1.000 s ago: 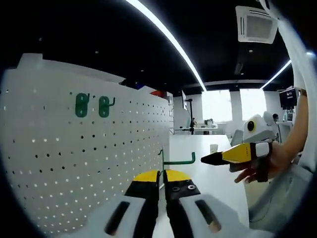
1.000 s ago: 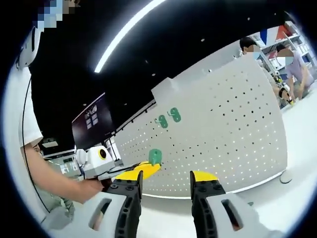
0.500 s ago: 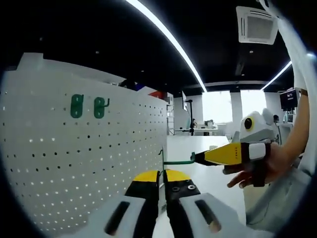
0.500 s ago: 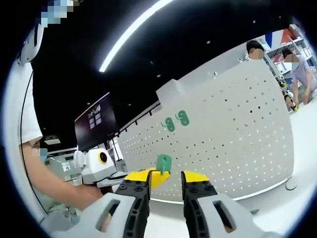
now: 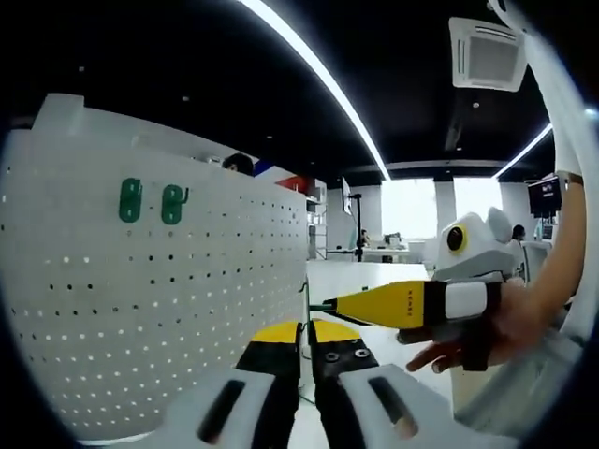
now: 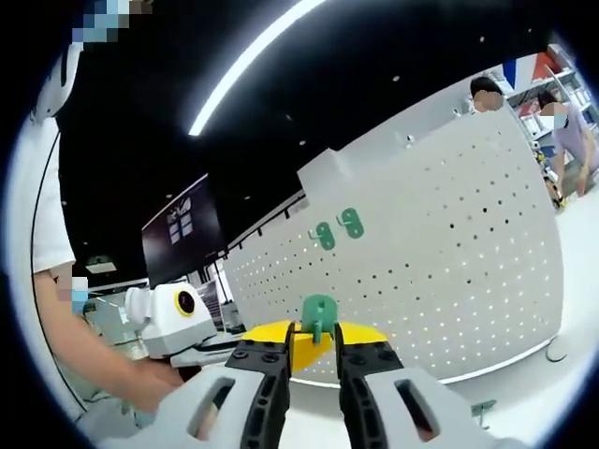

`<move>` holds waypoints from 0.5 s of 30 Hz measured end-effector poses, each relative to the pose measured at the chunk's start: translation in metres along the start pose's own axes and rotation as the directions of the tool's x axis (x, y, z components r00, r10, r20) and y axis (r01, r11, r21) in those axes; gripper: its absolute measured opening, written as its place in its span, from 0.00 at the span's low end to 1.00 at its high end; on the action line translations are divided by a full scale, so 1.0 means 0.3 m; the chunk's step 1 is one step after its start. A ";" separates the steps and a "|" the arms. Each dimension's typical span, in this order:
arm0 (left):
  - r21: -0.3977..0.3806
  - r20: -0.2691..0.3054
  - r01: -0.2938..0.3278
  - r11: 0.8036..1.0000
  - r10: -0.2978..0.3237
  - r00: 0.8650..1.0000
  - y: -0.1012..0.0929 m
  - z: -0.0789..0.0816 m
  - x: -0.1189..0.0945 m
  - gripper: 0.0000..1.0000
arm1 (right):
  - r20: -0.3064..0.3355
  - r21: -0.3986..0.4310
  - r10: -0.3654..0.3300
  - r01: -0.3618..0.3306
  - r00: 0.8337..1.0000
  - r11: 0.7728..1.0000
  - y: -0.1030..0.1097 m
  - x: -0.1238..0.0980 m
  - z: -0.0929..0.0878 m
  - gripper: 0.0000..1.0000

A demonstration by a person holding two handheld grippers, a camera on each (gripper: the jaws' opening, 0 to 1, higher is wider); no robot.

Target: Insert the hook assembly into the mounting plate slot until the hook locks in place.

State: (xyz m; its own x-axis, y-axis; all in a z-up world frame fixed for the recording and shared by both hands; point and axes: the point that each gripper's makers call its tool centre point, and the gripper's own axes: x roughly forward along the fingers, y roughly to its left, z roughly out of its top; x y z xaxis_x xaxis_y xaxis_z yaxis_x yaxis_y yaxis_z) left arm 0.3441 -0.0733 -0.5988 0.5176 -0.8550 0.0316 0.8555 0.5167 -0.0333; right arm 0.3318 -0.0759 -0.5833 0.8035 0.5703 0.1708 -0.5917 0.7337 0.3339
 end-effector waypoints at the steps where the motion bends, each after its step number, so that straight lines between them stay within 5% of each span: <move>1: 0.000 0.000 0.002 1.000 -0.002 1.000 -0.003 0.001 0.001 0.03 | -0.002 -0.001 0.000 0.000 1.000 1.000 0.000 0.002 -0.001 0.13; 15: 0.003 0.003 0.001 1.000 -0.001 1.000 -0.014 0.003 0.001 0.03 | 0.001 -0.023 -0.025 0.025 1.000 0.999 -0.012 0.012 0.005 0.02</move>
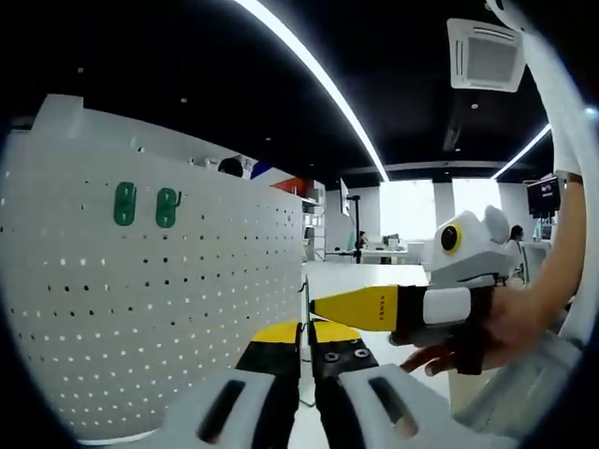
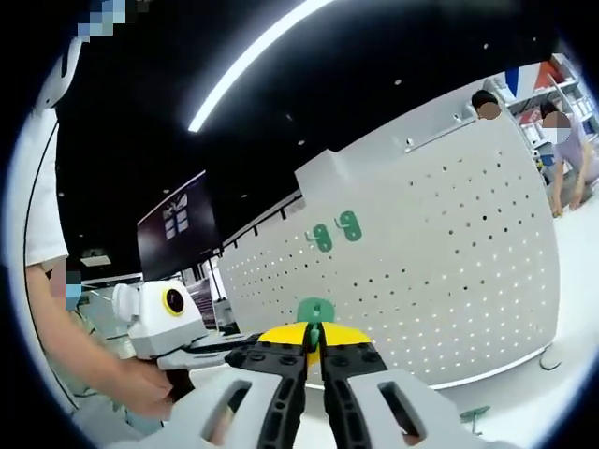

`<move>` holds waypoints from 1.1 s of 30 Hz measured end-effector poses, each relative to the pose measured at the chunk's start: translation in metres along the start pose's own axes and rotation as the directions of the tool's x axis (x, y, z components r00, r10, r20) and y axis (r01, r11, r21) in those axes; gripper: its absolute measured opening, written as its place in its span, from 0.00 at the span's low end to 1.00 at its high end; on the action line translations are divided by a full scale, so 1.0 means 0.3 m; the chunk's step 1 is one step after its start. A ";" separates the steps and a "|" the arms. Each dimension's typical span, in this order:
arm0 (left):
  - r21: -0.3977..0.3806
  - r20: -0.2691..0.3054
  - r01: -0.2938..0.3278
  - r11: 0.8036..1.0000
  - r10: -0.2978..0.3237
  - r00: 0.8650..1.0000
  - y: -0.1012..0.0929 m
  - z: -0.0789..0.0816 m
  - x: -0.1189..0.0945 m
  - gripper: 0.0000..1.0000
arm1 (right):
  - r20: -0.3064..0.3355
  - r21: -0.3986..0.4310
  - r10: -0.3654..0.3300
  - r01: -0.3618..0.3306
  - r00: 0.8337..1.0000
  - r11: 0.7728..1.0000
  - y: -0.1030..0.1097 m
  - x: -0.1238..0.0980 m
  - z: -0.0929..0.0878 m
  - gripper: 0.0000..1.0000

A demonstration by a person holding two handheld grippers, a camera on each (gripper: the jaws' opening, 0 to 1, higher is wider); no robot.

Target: Insert the hook assembly into the mounting plate slot until the hook locks in place.

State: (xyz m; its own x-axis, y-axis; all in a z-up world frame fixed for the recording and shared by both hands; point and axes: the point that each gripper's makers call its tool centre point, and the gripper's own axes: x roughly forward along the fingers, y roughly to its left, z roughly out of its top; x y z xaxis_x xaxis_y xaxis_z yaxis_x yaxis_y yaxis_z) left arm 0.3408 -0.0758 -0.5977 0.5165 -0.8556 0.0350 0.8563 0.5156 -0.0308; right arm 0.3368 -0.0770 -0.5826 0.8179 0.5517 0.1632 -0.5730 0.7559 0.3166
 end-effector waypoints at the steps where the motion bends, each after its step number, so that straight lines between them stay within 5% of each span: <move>1: 0.001 -0.001 -0.001 1.000 0.001 1.000 0.000 -0.001 0.000 0.03 | 0.000 -0.001 0.000 0.000 1.000 1.000 0.000 0.000 0.000 0.02; 18: -0.021 -0.018 0.004 1.000 -0.005 1.000 -0.002 -0.005 -0.004 0.08 | -0.024 0.017 -0.006 0.006 1.000 1.000 0.009 0.006 0.000 0.00; 24: -0.042 -0.061 -0.004 0.999 0.001 0.998 0.008 -0.035 0.003 0.37 | -0.027 0.021 -0.002 0.003 1.000 1.000 0.006 0.007 0.005 0.00; 28: -0.057 -0.089 -0.030 0.998 0.024 0.996 0.022 -0.058 0.010 0.68 | -0.031 0.024 -0.002 0.003 1.000 1.000 0.004 0.003 0.001 0.00; 33: -0.040 -0.092 -0.040 0.998 0.036 0.995 0.031 -0.061 0.000 0.70 | -0.033 0.027 -0.002 0.003 0.999 1.000 0.006 -0.001 -0.004 0.01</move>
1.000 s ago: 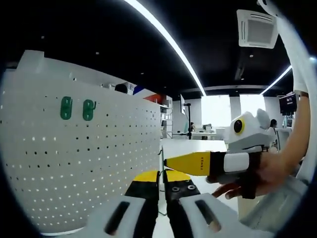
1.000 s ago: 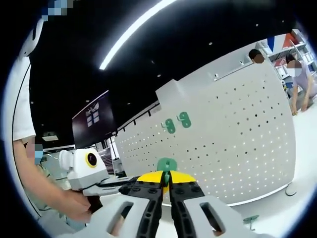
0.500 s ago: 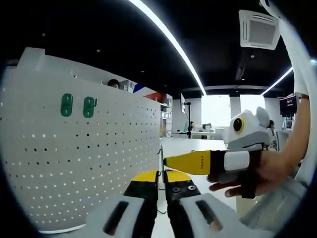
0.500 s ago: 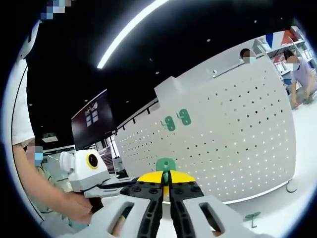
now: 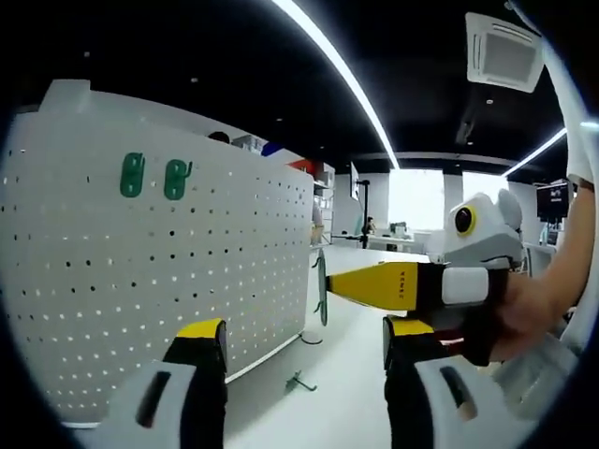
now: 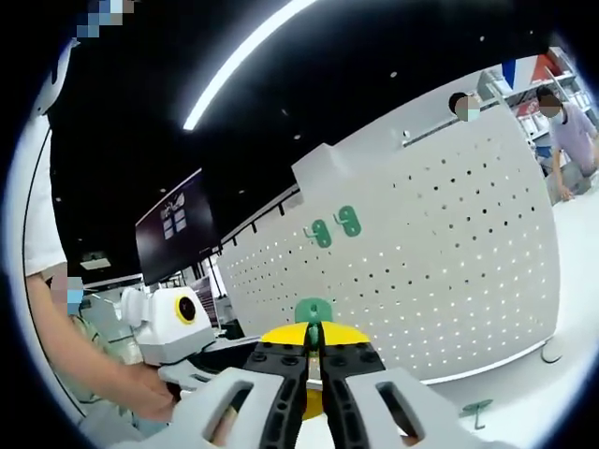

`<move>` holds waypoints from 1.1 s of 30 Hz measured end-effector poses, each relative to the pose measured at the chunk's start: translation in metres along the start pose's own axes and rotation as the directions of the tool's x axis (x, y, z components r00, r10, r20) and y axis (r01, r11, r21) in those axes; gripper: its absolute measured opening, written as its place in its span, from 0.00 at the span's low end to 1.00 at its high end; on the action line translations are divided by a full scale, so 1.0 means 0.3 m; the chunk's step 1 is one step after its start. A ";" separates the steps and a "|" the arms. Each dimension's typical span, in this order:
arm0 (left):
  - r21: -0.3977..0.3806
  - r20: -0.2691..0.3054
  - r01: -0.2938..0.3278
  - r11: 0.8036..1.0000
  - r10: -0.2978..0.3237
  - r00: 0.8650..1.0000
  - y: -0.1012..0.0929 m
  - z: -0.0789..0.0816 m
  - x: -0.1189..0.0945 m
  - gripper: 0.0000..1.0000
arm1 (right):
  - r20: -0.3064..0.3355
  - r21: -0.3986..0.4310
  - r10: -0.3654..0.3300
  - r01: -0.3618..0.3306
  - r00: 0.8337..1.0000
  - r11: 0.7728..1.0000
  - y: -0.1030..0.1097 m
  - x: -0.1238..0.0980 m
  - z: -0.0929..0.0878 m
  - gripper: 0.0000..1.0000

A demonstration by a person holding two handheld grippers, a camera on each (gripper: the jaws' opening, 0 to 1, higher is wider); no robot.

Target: Insert the hook assembly into the mounting plate slot until the hook locks in place.

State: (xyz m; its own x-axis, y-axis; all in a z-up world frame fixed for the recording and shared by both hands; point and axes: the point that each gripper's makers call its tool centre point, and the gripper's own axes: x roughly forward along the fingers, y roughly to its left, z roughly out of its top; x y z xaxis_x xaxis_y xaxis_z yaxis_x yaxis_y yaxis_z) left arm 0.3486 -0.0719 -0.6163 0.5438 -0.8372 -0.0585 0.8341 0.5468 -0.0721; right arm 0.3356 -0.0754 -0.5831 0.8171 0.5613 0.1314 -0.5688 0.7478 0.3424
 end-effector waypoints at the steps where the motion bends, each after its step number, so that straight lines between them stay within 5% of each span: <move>1: 0.007 -0.001 -0.001 1.000 0.001 1.000 0.001 -0.001 -0.001 0.69 | -0.002 -0.002 0.000 0.000 1.000 1.000 0.000 0.000 -0.001 0.01; 5: 0.006 -0.001 -0.003 1.000 0.003 1.000 0.002 0.001 -0.006 0.67 | -0.014 -0.055 -0.003 0.002 1.000 0.998 0.003 0.001 0.000 0.01; 8: 0.002 -0.003 -0.006 1.000 0.006 1.000 0.005 -0.003 -0.009 0.67 | -0.047 -0.206 -0.036 0.025 0.998 0.978 -0.005 0.004 0.002 0.01; 11: 0.007 -0.002 -0.008 1.000 0.008 1.000 0.006 -0.007 -0.012 0.65 | -0.101 -0.466 -0.096 0.038 0.990 0.884 -0.007 0.006 -0.006 0.01; 12: -0.001 -0.003 -0.007 1.000 0.007 1.000 0.005 -0.008 -0.012 0.65 | -0.098 -0.483 -0.095 0.036 0.991 0.875 -0.002 0.008 -0.005 0.01; 22: -0.002 0.009 -0.017 1.000 0.017 1.000 0.014 0.002 -0.018 0.64 | -0.073 -0.384 -0.134 0.096 0.988 0.918 -0.049 0.017 0.017 0.01; 33: -0.001 0.018 -0.050 0.999 0.050 0.999 0.029 0.009 -0.058 0.63 | -0.036 -0.322 -0.184 0.163 0.982 0.933 -0.115 0.075 0.087 0.01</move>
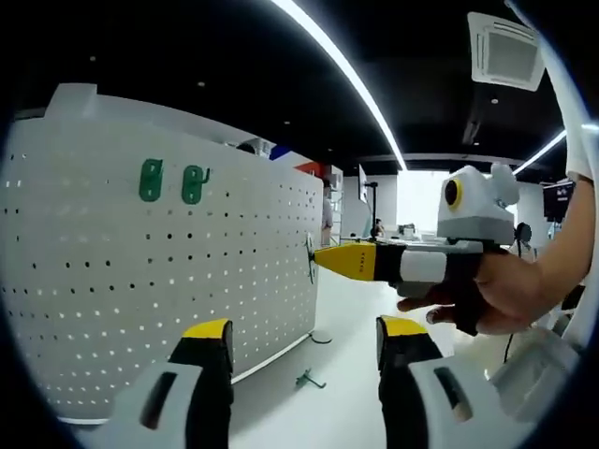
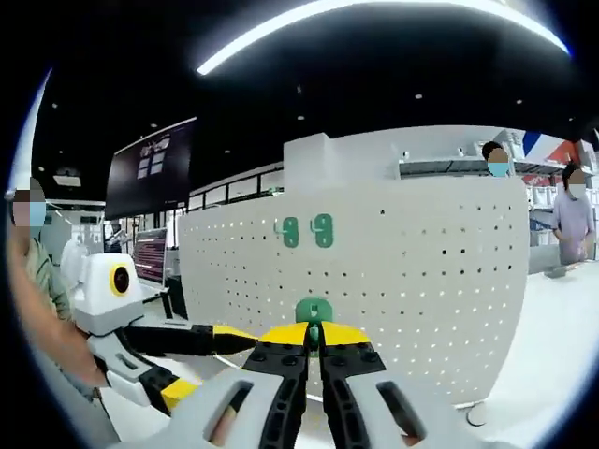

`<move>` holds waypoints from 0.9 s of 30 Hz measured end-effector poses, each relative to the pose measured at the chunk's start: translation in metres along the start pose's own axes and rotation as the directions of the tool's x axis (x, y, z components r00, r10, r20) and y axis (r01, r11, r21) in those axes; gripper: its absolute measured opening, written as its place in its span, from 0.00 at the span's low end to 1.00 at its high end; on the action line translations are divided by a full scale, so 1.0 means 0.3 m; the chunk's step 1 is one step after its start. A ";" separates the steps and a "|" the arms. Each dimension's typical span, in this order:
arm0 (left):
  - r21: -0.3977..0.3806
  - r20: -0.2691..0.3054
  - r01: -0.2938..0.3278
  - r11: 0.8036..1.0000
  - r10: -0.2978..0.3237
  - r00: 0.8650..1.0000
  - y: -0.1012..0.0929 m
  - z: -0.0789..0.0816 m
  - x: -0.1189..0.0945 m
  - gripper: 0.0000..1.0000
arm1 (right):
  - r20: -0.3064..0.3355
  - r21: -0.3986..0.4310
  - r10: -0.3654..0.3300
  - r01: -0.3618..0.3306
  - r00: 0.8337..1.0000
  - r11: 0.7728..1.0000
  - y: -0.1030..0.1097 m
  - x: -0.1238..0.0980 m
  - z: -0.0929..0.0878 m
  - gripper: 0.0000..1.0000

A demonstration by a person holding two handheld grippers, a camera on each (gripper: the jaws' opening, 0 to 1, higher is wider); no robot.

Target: Insert the hook assembly into the mounting plate slot until the hook locks in place.

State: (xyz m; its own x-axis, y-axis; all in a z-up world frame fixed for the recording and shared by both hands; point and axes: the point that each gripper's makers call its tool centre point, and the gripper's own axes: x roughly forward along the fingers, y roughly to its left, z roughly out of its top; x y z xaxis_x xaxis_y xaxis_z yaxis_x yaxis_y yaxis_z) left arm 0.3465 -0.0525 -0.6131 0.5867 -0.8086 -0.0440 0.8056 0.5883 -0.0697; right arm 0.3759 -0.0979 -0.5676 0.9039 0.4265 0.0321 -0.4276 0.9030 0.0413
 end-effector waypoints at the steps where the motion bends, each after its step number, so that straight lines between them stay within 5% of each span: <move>1: -0.004 0.002 -0.005 1.000 0.005 1.000 0.005 -0.001 -0.006 0.63 | 0.003 0.002 -0.002 0.002 1.000 1.000 -0.003 0.007 0.007 0.01; 27: -0.019 0.015 -0.112 0.994 0.112 0.994 0.093 0.004 -0.142 0.62 | 0.056 -0.030 -0.098 0.100 0.994 0.995 -0.136 0.156 0.141 0.01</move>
State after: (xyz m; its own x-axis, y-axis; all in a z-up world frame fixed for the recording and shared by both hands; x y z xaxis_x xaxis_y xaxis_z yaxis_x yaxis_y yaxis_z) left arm 0.3443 -0.0017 -0.6120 0.6746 -0.7373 -0.0366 0.7332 0.6749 -0.0829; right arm 0.4353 -0.1170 -0.5254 0.9394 0.3324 0.0836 -0.3346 0.9422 0.0142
